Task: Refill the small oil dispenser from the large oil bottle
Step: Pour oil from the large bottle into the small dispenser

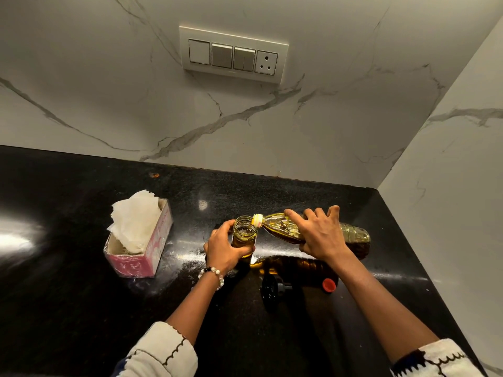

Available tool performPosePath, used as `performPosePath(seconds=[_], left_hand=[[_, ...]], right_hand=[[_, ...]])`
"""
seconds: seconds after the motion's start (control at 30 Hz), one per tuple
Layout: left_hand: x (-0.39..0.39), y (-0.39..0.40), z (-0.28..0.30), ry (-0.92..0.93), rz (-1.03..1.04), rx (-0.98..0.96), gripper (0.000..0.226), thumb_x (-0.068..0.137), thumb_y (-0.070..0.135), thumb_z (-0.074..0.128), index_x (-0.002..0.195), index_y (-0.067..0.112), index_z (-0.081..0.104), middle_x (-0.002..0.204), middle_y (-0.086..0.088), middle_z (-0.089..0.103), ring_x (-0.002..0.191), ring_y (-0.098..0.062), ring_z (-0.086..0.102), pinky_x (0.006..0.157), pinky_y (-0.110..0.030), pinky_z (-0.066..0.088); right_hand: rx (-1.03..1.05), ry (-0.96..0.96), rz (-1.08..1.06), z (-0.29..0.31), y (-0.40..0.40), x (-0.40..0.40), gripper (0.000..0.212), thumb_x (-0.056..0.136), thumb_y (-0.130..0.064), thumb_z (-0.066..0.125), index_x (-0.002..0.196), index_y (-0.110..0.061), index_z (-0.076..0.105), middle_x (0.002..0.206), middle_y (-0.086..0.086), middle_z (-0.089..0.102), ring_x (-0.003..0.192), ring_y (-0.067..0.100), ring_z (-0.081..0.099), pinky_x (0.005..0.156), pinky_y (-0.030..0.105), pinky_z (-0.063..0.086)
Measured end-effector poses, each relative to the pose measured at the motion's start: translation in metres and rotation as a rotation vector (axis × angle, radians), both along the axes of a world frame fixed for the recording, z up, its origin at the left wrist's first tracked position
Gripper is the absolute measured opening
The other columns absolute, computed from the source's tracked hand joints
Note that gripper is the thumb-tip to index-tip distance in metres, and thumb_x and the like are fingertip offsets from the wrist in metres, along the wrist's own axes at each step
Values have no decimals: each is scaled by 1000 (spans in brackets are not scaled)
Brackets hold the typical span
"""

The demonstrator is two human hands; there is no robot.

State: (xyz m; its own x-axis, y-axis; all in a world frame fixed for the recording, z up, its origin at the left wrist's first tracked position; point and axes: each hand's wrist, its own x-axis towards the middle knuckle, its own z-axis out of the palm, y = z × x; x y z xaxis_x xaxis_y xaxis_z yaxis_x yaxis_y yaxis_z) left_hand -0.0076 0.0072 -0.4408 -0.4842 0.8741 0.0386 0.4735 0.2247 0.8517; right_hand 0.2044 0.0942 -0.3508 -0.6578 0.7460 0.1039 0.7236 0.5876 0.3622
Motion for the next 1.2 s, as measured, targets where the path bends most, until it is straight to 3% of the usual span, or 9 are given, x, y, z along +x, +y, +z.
performPosePath(seconds=[0.4, 0.93, 1.2], left_hand=[[-1, -1, -1, -4, -9, 4, 83, 41, 65, 64, 118, 33, 56, 105, 14, 60, 107, -14, 53, 93, -47, 43], [0, -1, 1, 0, -3, -9, 80, 46, 57, 71, 120, 31, 56, 111, 9, 63, 109, -16, 52, 95, -47, 41], [-1, 1, -3, 4, -3, 5, 75, 50, 51, 78, 119, 32, 57, 109, 11, 63, 109, -16, 53, 94, -47, 42]], right_hand=[[-2, 0, 8, 1, -1, 1, 93, 70, -39, 75, 147, -32, 23, 113, 7, 61, 99, 27, 57, 82, 43, 26], [6, -12, 11, 0, 0, 0, 94, 64, -38, 79, 144, -32, 30, 107, 7, 64, 93, 27, 59, 79, 42, 27], [4, -9, 0, 0, 0, 0, 92, 69, -38, 76, 146, -33, 25, 112, 7, 61, 99, 27, 58, 82, 43, 27]])
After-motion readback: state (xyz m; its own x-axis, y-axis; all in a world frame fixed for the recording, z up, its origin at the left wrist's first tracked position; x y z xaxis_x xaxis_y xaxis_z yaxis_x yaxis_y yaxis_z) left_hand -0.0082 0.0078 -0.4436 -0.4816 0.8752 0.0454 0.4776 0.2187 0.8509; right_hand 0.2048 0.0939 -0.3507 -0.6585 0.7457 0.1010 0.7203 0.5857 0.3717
